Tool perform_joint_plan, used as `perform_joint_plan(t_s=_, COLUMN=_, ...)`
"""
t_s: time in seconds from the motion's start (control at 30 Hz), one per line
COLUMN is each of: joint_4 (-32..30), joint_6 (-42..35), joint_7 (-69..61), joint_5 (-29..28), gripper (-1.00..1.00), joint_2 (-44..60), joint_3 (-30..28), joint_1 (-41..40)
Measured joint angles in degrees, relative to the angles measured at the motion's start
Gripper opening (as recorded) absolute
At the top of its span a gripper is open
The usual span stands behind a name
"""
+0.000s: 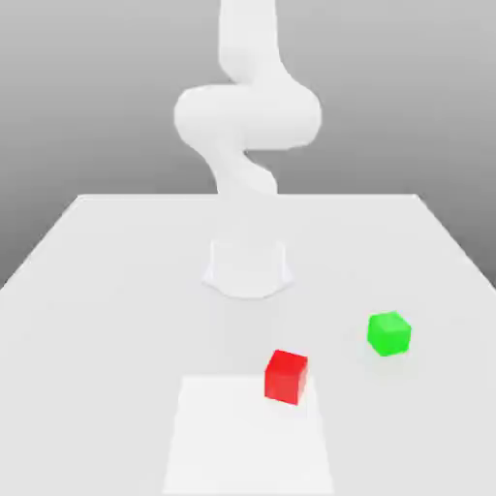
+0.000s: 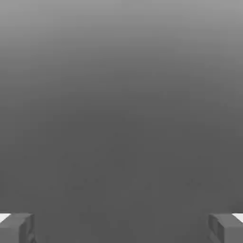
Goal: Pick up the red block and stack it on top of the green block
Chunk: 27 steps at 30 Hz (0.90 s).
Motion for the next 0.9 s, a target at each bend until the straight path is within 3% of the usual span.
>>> perform_joint_plan(t_s=0.63, joint_4=-30.9, joint_6=25.7, joint_7=-49.4, joint_5=-3.0, gripper=0.0, joint_2=34.1, joint_3=-9.2, joint_1=16.4)
perform_joint_plan(t_s=0.77, joint_4=-31.5, joint_6=32.3, joint_7=-54.6, joint_5=0.7, gripper=0.0, joint_2=42.0, joint_3=-8.9, joint_1=17.7)
perform_joint_plan(t_s=0.9, joint_4=-30.4, joint_6=39.3, joint_7=-59.6, joint_5=7.5, gripper=0.0, joint_2=50.3, joint_3=-3.9, joint_1=14.5)
